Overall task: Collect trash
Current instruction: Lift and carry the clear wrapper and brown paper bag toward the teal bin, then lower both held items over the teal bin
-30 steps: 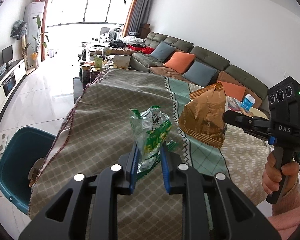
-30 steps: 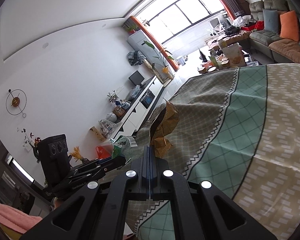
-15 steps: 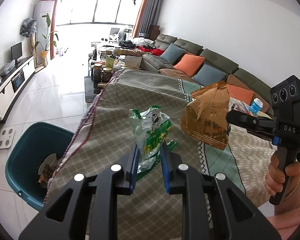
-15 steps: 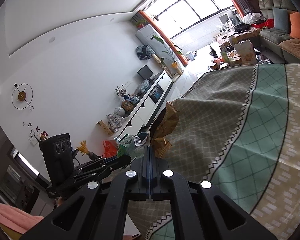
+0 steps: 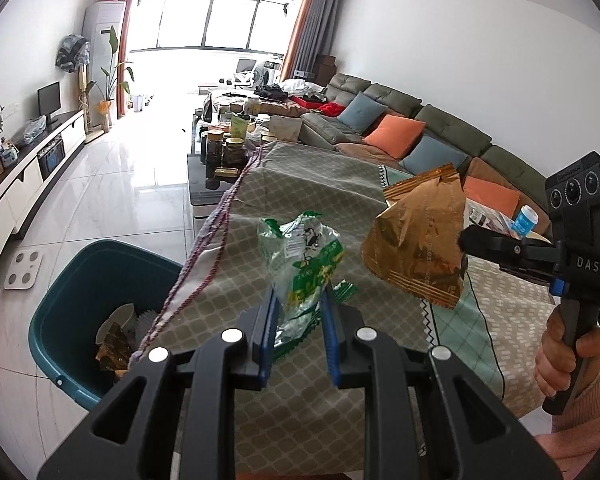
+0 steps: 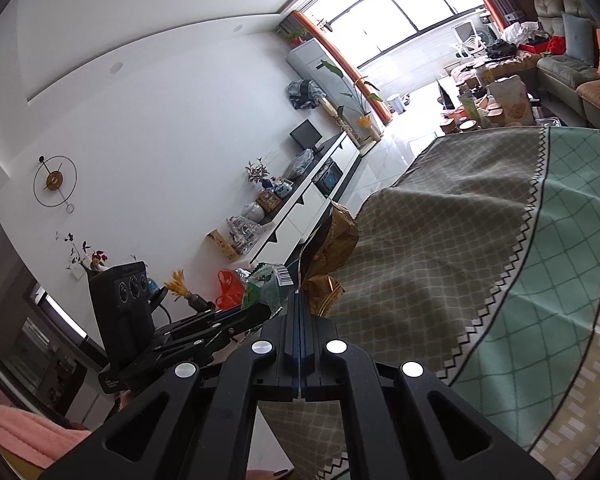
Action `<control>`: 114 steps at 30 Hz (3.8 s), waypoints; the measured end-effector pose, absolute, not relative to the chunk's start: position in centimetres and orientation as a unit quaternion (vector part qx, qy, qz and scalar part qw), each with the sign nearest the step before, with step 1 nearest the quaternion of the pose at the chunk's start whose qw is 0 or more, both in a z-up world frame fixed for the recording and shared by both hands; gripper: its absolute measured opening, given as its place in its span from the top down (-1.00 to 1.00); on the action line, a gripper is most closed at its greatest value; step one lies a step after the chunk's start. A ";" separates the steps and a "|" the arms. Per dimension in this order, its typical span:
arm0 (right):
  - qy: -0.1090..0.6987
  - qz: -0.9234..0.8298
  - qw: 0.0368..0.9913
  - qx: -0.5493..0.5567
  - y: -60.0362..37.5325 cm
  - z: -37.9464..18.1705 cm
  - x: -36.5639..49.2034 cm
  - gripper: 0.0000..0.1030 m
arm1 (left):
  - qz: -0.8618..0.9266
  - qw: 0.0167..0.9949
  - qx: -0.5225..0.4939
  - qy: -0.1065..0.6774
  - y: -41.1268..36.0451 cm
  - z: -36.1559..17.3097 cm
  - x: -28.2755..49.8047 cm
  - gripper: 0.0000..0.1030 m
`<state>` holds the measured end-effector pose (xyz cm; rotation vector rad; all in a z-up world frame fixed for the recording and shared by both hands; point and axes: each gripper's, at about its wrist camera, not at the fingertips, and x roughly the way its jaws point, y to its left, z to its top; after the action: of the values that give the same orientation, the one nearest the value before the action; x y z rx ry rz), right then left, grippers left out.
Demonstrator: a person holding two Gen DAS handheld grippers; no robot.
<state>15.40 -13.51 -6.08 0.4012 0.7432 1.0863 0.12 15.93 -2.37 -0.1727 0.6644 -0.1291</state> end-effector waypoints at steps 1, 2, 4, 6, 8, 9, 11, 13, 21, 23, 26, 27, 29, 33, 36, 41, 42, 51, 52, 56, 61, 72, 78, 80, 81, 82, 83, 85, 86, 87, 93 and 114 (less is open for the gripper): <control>0.344 0.504 0.771 0.184 -13.3 -6.1 15.4 0.99 | -0.062 0.940 -0.085 0.325 16.0 -2.3 0.1 0.58; 0.343 0.505 0.770 0.183 -13.2 -6.1 15.4 0.99 | -0.061 0.940 -0.085 0.325 16.1 -2.3 0.0 0.58; 0.344 0.508 0.768 0.182 -12.9 -6.0 15.3 0.99 | -0.058 0.940 -0.086 0.324 16.4 -2.2 -0.1 0.58; 0.344 0.511 0.766 0.181 -12.7 -6.0 15.3 0.99 | -0.055 0.941 -0.086 0.324 16.6 -2.2 -0.2 0.58; 0.345 0.514 0.765 0.180 -12.3 -6.0 15.3 0.99 | -0.052 0.941 -0.085 0.323 16.7 -2.2 -0.3 0.58; 0.345 0.515 0.764 0.179 -12.1 -6.0 15.2 0.99 | -0.050 0.941 -0.085 0.323 16.8 -2.2 -0.4 0.58; 0.347 0.517 0.762 0.179 -11.8 -6.1 15.2 0.99 | -0.048 0.941 -0.086 0.322 17.0 -2.2 -0.4 0.58; 0.348 0.519 0.760 0.177 -11.5 -6.2 15.1 0.99 | -0.045 0.942 -0.087 0.322 17.2 -2.2 -0.5 0.58; 0.353 0.528 0.753 0.173 -10.6 -6.1 15.0 0.99 | -0.035 0.942 -0.090 0.320 17.9 -2.0 -0.8 0.58; 0.353 0.530 0.752 0.171 -10.4 -6.1 15.0 0.99 | -0.034 0.943 -0.092 0.319 18.2 -2.0 -0.8 0.58; 0.355 0.532 0.750 0.170 -10.0 -6.1 15.0 0.99 | -0.030 0.943 -0.091 0.319 18.2 -1.9 -0.9 0.58; 0.355 0.532 0.750 0.170 -9.9 -6.0 15.0 0.99 | -0.029 0.943 -0.092 0.318 18.3 -1.9 -0.9 0.58; 0.356 0.534 0.748 0.169 -9.7 -6.0 15.0 0.99 | -0.026 0.943 -0.092 0.318 18.2 -1.9 -0.9 0.58; 0.357 0.538 0.745 0.167 -9.2 -5.9 15.0 0.99 | -0.020 0.944 -0.094 0.317 18.5 -1.9 -1.1 0.58; 0.358 0.540 0.744 0.166 -8.9 -5.8 15.0 0.99 | -0.016 0.944 -0.094 0.316 18.7 -1.9 -1.2 0.58; 0.359 0.545 0.739 0.164 -8.3 -5.7 15.0 0.99 | -0.009 0.944 -0.094 0.315 18.9 -1.8 -1.5 0.58; 0.360 0.546 0.738 0.164 -8.2 -5.7 15.0 0.99 | -0.007 0.945 -0.094 0.314 18.9 -1.8 -1.5 0.58; 0.363 0.553 0.732 0.161 -7.4 -5.5 14.9 0.99 | 0.005 0.945 -0.096 0.312 19.5 -1.7 -1.6 0.58; 0.363 0.554 0.732 0.161 -7.3 -5.5 14.9 0.99 | 0.007 0.945 -0.096 0.312 19.6 -1.7 -1.7 0.58; 0.362 0.557 0.730 0.160 -6.9 -5.5 15.0 0.99 | 0.012 0.945 -0.095 0.312 19.8 -1.7 -1.6 0.58; 0.363 0.561 0.727 0.158 -6.3 -5.3 15.2 0.99 | 0.018 0.945 -0.096 0.313 19.8 -1.8 -1.7 0.58; 0.366 0.570 0.719 0.158 -5.4 -5.5 15.3 0.99 | 0.028 0.945 -0.096 0.312 20.6 -1.7 -1.5 0.58; 0.367 0.574 0.715 0.157 -4.7 -5.4 15.2 0.99 | 0.034 0.944 -0.097 0.312 20.8 -1.7 -1.5 0.58; 0.367 0.575 0.714 0.156 -4.7 -5.4 15.2 0.99 | 0.036 0.944 -0.098 0.312 20.9 -1.7 -1.5 0.58; 0.368 0.576 0.714 0.156 -4.7 -5.4 15.2 0.99 | 0.038 0.944 -0.098 0.312 20.8 -1.7 -1.5 0.58; 0.368 0.576 0.713 0.156 -4.6 -5.4 15.3 0.99 | 0.039 0.944 -0.097 0.312 20.8 -1.7 -1.5 0.58; 0.368 0.576 0.713 0.155 -4.4 -5.4 15.2 0.99 | 0.040 0.944 -0.097 0.313 20.9 -1.7 -1.5 0.58; 0.368 0.578 0.712 0.155 -4.2 -5.4 15.3 0.99 | 0.043 0.944 -0.097 0.313 21.0 -1.8 -1.5 0.58; 0.369 0.578 0.711 0.155 -4.1 -5.4 15.3 0.99 | 0.044 0.944 -0.097 0.312 20.9 -1.8 -1.5 0.58; 0.369 0.579 0.710 0.154 -3.9 -5.4 15.3 0.99 | 0.045 0.944 -0.098 0.312 20.9 -1.8 -1.5 0.58; 0.371 0.583 0.706 0.155 -3.1 -5.4 15.5 0.99 | 0.053 0.943 -0.097 0.313 20.8 -1.8 -1.4 0.58; 0.381 0.590 0.695 0.155 -1.1 -5.6 15.9 0.99 | 0.078 0.939 -0.103 0.319 21.0 -2.1 -1.2 0.58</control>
<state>15.86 -1.07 -5.63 0.3451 0.8501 1.3178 -1.20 21.03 -2.11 -0.2106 0.6512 0.1590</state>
